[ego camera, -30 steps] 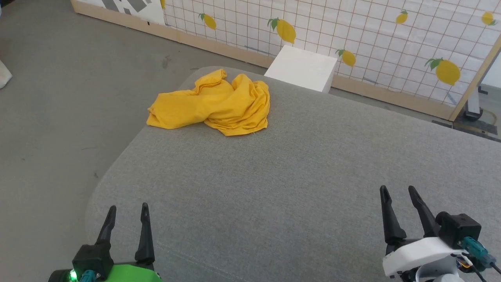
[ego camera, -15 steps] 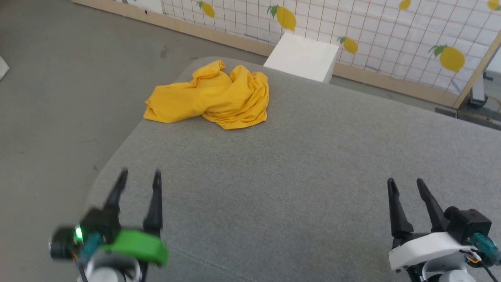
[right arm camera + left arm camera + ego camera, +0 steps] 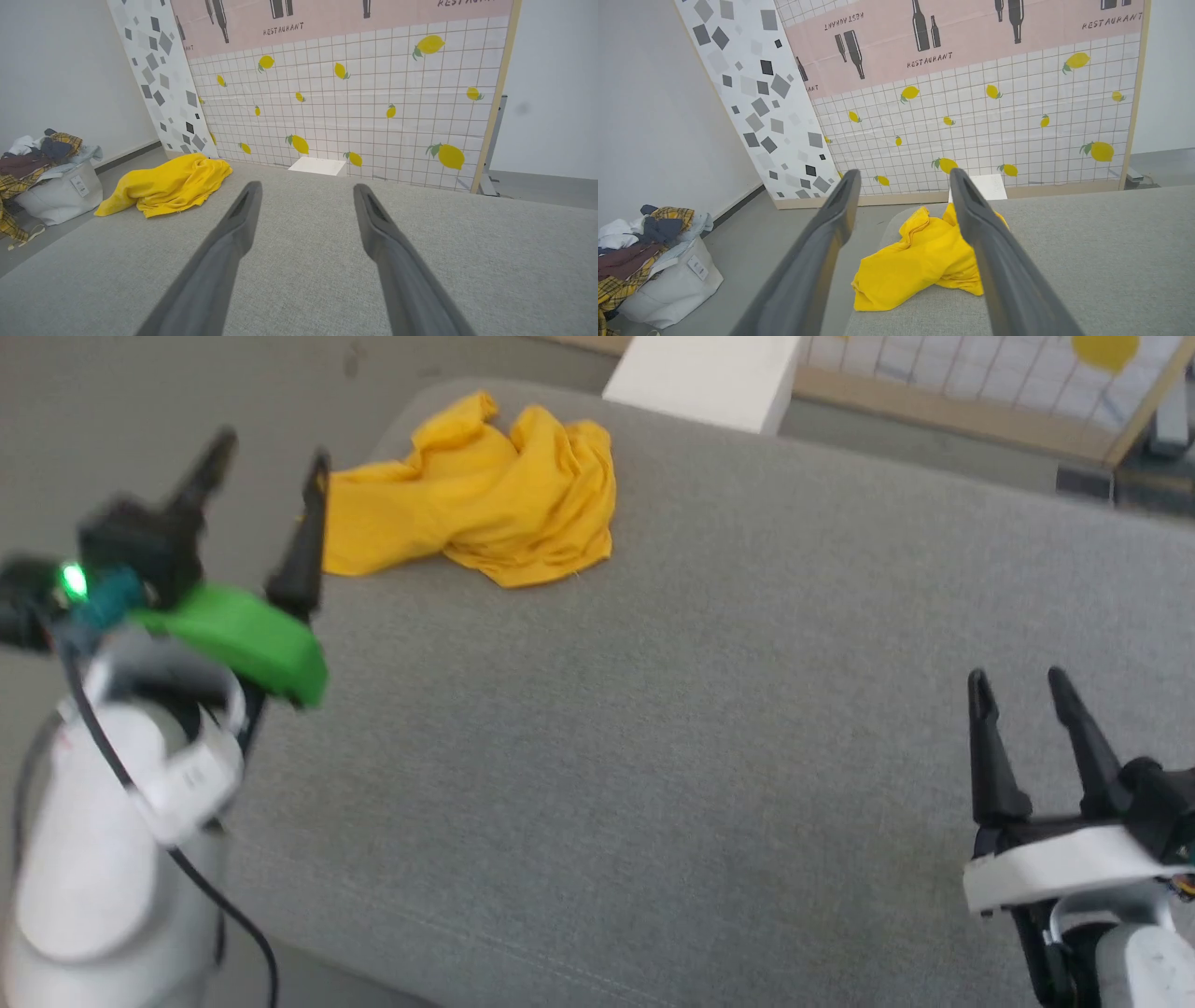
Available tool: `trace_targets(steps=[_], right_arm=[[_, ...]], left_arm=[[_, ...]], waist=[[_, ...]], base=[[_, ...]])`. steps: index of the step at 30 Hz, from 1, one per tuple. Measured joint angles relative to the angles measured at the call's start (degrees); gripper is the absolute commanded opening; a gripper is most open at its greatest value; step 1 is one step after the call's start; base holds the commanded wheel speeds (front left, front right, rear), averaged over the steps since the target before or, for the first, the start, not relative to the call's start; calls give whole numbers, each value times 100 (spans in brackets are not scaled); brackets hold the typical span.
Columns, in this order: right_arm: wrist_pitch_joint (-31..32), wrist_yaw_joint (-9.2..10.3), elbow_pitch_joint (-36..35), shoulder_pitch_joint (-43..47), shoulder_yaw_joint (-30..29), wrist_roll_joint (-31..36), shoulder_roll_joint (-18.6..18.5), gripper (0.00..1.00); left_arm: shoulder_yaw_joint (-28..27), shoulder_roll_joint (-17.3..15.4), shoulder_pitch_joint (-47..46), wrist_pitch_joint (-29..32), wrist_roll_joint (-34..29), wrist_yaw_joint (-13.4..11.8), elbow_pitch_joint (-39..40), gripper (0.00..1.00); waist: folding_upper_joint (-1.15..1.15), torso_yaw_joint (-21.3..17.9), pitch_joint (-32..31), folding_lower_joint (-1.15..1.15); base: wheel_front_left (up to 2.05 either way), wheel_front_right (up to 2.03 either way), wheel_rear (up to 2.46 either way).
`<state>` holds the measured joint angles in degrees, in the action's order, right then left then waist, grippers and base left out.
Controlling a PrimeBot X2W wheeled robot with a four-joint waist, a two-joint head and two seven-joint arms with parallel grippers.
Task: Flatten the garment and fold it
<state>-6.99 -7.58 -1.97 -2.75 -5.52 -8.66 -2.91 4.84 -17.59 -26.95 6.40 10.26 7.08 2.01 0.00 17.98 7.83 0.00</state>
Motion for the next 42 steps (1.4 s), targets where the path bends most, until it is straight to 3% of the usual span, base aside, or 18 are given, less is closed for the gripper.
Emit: trace_targets(steps=[6, 14, 28, 42], right_arm=[[220, 0, -450, -114, 94, 174, 1, 100], [402, 0, -917, -309, 246, 324, 1, 100], [683, 0, -1590, -460, 327, 528, 1, 100], [800, 0, -1885, -470, 298, 611, 0, 100]], left_arm=[[303, -490, -1057, 650, 801, 18, -537, 100], [456, -816, -1817, 1249, 1610, 19, -1351, 100], [646, -1282, -2131, 1717, 1806, 20, -2206, 100], [1001, -1508, -2310, 1499, 1991, 20, -2977, 100]], waist=[[0, -186, 504, 0], [0, -467, 1099, 1], [0, -1066, 2019, 1], [0, -1501, 2752, 1]], base=[[0, 0, 0], [0, 0, 0], [0, 0, 0], [0, 0, 0]])
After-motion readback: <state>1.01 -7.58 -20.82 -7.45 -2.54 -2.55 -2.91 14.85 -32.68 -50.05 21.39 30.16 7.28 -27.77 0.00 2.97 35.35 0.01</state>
